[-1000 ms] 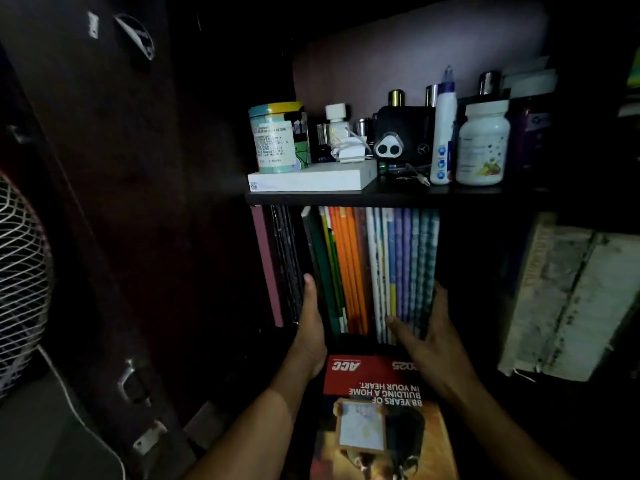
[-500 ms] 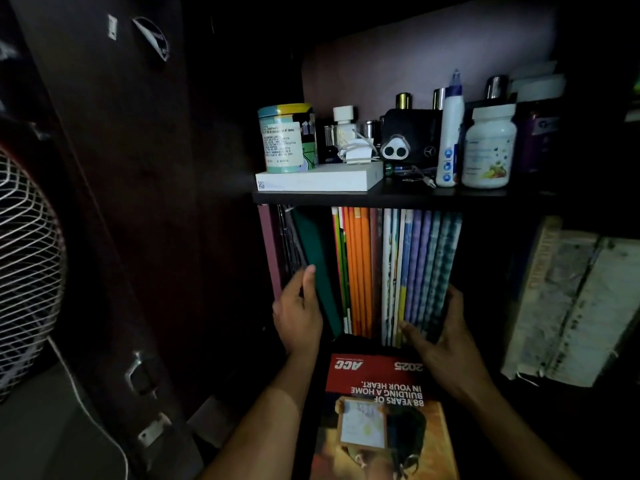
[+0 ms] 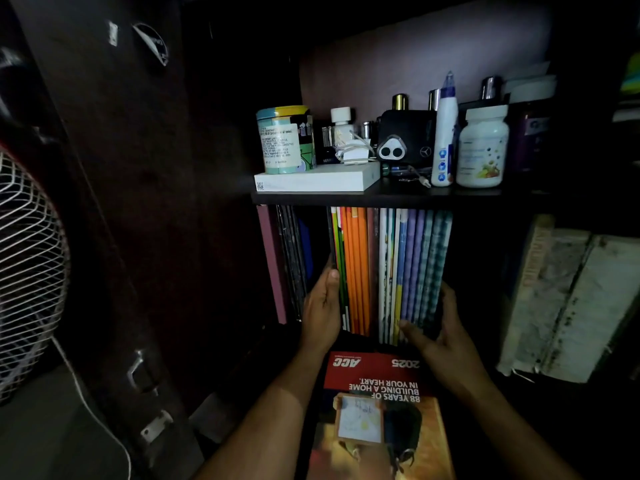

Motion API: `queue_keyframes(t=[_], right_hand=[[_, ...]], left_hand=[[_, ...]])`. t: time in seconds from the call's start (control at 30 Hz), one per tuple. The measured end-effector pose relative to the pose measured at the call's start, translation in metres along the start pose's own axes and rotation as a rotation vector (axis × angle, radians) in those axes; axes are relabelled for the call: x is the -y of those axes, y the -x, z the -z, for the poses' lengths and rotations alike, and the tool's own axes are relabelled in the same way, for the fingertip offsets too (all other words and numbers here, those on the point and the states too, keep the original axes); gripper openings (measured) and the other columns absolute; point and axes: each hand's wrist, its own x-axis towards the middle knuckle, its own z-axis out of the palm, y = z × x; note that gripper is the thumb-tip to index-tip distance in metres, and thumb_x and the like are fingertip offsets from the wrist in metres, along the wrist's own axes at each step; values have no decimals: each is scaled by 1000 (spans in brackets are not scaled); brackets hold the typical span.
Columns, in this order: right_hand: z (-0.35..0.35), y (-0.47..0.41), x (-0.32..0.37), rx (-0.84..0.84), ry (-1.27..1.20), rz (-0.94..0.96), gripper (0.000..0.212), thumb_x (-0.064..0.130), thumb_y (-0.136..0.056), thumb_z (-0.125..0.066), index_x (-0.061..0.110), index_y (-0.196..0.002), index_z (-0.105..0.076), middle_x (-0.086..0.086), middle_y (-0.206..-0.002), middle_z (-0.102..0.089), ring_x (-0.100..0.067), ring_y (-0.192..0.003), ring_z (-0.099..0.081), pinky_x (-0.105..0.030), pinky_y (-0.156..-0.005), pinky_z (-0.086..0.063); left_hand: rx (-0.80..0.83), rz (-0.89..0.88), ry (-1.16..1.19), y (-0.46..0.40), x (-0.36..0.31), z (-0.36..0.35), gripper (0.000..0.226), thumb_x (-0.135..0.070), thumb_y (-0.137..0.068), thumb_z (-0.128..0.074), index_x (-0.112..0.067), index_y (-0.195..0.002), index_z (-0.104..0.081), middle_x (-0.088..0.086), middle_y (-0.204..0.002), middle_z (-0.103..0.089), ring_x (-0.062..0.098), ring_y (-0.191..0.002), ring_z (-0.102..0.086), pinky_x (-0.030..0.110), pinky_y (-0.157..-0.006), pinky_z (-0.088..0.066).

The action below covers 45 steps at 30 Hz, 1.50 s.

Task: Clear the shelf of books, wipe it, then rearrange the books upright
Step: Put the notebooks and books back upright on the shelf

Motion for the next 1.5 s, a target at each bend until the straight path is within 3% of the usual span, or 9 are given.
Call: queue_keyframes(t=[0.2, 0.47, 0.73, 0.83, 0.93, 1.07, 1.23, 1.4, 1.5], right_hand=[[-17, 1, -1, 140, 42, -3, 111, 49, -82, -74, 66, -145, 17, 8, -165, -21, -19, -138, -45, -49, -100, -51], [-33, -33, -6, 276, 355, 68, 123, 60, -82, -70, 52, -142, 37, 4, -167, 20, -19, -155, 3, -52, -122, -24], [-9, -44, -1, 35, 109, 98, 73, 61, -76, -63, 51, -142, -35, 12, -147, -42, -8, -131, -44, -36, -105, -43], [-8, -43, -5, 38, 87, 100, 66, 54, -83, -64, 49, -144, -38, 12, -147, -44, -4, -132, -42, -29, -104, -38], [0, -38, -7, 46, 61, 87, 65, 50, -86, -66, 43, -147, -43, 9, -148, -47, -5, -133, -44, -30, -106, -41], [4, -26, -1, -2, 98, 63, 50, 32, -93, -70, 24, -140, -55, 12, -122, -62, 16, -101, -57, -4, -87, -42], [17, 6, -5, 16, 211, -41, 36, 25, -91, -72, 20, -125, -64, 1, -111, -71, -14, -106, -66, -33, -100, -51], [34, 74, 6, 206, 450, 98, 54, -5, -85, -60, 19, -133, -64, -3, -133, -64, -20, -125, -58, -31, -112, -40], [56, 112, 10, 307, 583, 89, 57, 4, -81, -65, 24, -134, -64, -3, -145, -56, -19, -135, -50, -31, -119, -33]], left_hand=[[-377, -254, -371, -2, -2, 5, 54, -46, -103, -46, -52, -152, -24, 0, -125, -50, 19, -109, -54, 30, -81, -45], [-429, -265, -448, -12, 6, -1, 59, -32, -107, -35, -19, -161, -14, -5, -168, -12, 14, -155, -9, 48, -123, -22], [-331, -262, -440, -10, 6, -1, 73, -51, -102, -32, -19, -162, -4, -6, -169, 6, 10, -155, 6, 45, -126, -8], [-395, -218, -293, -5, 4, 5, 67, -47, -101, -45, -21, -159, -24, -3, -167, -12, 8, -152, -14, 27, -122, -15], [-465, -112, -282, 10, 10, 24, 41, -34, -98, -58, -19, -135, -50, 4, -133, -48, 12, -117, -53, 23, -99, -42], [-85, 272, -408, 49, 6, 54, 29, -48, -97, -58, -24, -110, -67, 0, -109, -70, 21, -105, -65, 30, -83, -48], [444, 247, -741, 104, -26, 67, 78, -81, -86, -45, -33, -147, -46, -5, -152, -42, 24, -142, -37, 33, -115, -28], [463, 245, -818, 117, -48, 57, 74, -72, -92, -42, -25, -149, -38, 3, -154, -41, 24, -143, -34, 37, -119, -20], [523, 293, -871, 131, -54, 35, 80, -73, -95, -31, -24, -158, -24, 4, -167, -18, 23, -155, -10, 44, -124, -1]])
